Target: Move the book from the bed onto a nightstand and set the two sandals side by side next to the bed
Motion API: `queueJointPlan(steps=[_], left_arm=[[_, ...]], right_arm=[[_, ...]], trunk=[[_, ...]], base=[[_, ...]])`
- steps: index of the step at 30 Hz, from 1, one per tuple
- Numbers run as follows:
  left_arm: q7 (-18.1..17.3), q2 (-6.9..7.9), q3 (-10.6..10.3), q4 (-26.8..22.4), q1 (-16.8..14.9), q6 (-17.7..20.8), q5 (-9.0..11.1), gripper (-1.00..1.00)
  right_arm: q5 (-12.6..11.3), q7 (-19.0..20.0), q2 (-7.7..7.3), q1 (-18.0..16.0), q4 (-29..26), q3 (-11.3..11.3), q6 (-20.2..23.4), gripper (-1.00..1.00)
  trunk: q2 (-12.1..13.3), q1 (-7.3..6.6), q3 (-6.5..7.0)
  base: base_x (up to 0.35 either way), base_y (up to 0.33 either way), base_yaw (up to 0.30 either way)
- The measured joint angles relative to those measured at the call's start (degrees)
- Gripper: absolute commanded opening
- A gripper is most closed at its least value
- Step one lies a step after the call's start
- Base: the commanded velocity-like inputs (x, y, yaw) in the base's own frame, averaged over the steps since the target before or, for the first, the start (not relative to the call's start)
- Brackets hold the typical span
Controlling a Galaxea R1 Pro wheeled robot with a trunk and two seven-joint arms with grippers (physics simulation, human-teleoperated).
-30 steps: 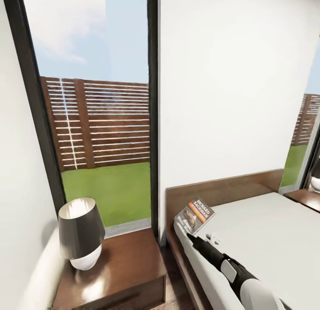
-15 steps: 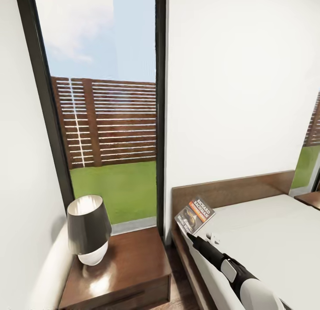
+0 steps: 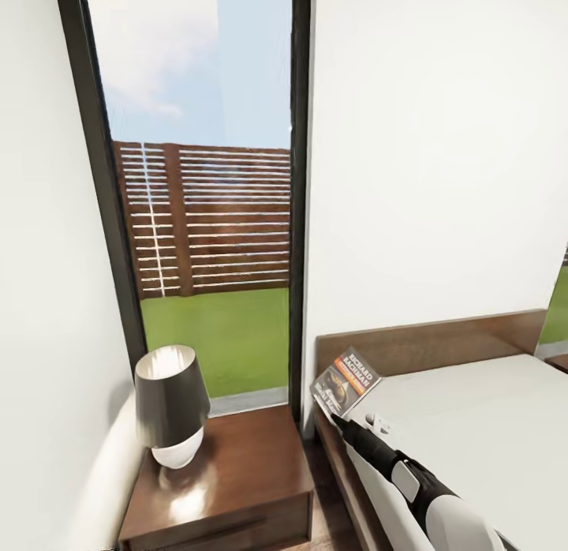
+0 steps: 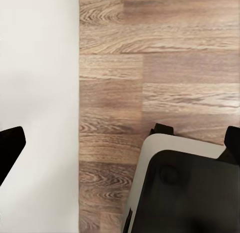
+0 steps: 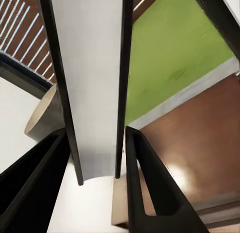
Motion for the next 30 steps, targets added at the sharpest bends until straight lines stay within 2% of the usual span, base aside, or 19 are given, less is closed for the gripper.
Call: queueJointPlan(steps=[17,30], left_arm=[[0.0,0.01,0.1,0.0,0.0,-0.2,0.0,1.0],[0.0,-0.05,0.0,0.0,0.0,-1.8,0.0,1.0]], right_arm=[[0.0,-0.5,0.09,0.0,0.0,0.4,0.0,-1.0],[0.1,-0.8,-0.17,0.0,-0.1,0.5,0.0,-1.0]], trunk=[[0.0,0.0,0.25],[0.0,0.0,0.25]], base=[[0.0,0.0,0.06],[0.0,0.0,0.228]])
